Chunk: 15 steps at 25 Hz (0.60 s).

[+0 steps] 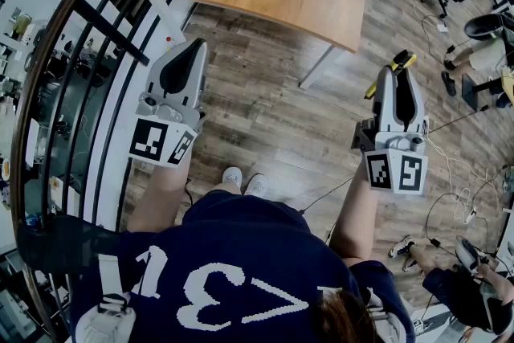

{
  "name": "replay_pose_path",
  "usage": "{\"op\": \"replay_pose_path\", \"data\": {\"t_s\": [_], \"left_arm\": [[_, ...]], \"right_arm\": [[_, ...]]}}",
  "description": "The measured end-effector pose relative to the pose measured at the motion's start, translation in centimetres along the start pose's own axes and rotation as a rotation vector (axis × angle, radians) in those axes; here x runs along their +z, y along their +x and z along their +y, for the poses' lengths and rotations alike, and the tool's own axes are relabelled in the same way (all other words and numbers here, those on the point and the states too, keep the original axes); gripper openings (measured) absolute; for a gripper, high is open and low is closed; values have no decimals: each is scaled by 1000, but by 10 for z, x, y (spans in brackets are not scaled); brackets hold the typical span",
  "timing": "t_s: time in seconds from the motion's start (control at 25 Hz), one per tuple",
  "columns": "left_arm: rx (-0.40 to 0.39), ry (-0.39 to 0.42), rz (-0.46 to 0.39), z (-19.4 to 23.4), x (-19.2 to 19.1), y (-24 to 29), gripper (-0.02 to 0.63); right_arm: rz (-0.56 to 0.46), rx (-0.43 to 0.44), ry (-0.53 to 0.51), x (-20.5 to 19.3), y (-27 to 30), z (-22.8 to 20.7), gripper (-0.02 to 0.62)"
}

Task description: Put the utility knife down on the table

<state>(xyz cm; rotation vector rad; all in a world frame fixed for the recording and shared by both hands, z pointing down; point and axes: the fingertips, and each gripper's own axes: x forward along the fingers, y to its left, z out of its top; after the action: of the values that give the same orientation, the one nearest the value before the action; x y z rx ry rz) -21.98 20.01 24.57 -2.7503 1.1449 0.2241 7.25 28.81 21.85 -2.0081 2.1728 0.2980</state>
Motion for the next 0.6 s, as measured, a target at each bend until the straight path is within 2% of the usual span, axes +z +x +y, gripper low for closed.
{"op": "replay_pose_path", "data": {"t_s": [0.32,0.6], "left_arm": [[10,-5,-11,-18,9,-9,17],[32,-12,-4,-8,-5,12,17]], "right_arm": [[-13,28,7,14,-14,3,124],[-17,53,30,3,11,-2,124]]}}
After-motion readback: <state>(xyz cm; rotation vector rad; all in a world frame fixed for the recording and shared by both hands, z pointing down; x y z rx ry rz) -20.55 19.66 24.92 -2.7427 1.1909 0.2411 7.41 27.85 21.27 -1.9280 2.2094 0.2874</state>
